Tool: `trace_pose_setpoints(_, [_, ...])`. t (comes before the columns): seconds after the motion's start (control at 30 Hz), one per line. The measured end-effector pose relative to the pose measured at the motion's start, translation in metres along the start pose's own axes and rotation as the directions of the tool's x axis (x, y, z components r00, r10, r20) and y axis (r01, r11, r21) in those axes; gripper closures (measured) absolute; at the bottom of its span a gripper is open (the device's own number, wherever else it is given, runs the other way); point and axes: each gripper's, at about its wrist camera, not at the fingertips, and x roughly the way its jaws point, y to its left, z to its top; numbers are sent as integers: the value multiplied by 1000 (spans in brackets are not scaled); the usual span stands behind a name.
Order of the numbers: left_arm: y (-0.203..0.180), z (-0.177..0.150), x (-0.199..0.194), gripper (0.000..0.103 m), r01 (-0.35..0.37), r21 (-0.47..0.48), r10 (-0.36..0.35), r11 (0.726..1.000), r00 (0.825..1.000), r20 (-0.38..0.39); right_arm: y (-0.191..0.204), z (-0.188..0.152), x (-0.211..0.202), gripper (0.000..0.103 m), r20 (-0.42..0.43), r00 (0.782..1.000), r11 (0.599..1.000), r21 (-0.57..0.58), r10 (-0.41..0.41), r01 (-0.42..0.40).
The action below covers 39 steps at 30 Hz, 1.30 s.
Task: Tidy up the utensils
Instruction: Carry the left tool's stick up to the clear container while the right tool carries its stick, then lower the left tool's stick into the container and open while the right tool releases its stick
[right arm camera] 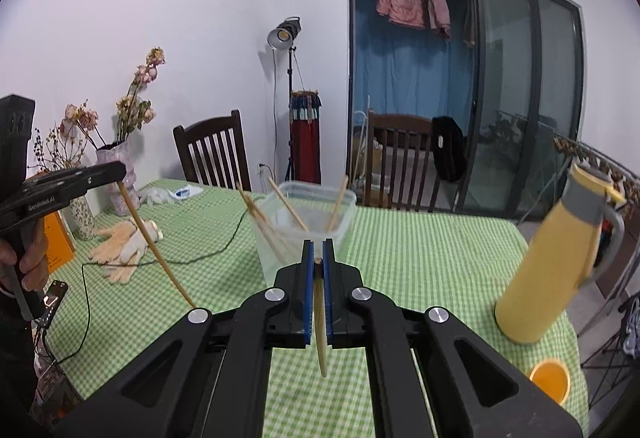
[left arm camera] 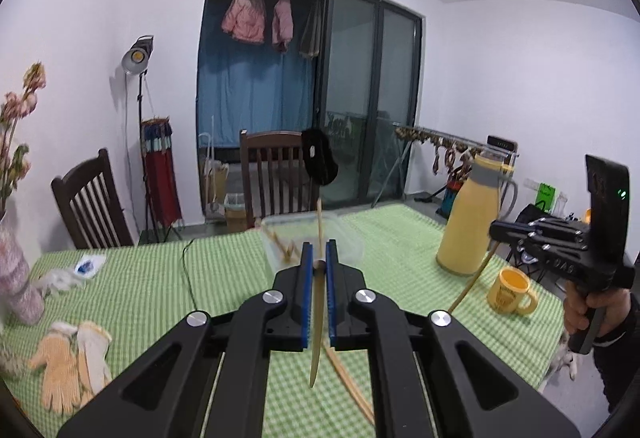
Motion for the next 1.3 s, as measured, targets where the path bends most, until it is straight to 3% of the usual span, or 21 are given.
trace_pose_setpoints(0.2, [3, 55, 22, 100, 40, 24, -40, 999, 999, 11, -4, 53, 18, 99, 44, 999, 999, -22, 27, -26])
trace_pose_setpoints(0.47, [16, 139, 58, 100, 35, 45, -36, 998, 999, 39, -5, 130, 48, 99, 102, 993, 996, -62, 67, -61])
trace_pose_setpoints(0.7, [40, 180, 115, 100, 10, -5, -10, 1000, 1000, 30, -9, 170, 99, 99, 105, 991, 996, -47, 82, -77])
trace_pose_setpoints(0.9, [66, 189, 165, 100, 19, -90, -18, 996, 1000, 6, -9, 162, 152, 99, 28, 996, 996, -37, 81, -80])
trace_pose_setpoints(1.03, [70, 178, 202, 100, 7, -66, -9, 998, 999, -40, -11, 137, 188, 99, -64, 996, 997, -33, 70, -72])
trace_pose_setpoints(1.3, [73, 141, 271, 100, 3, -80, -17, 997, 984, -175, -19, 96, 237, 98, -239, 965, 994, 48, 103, -94])
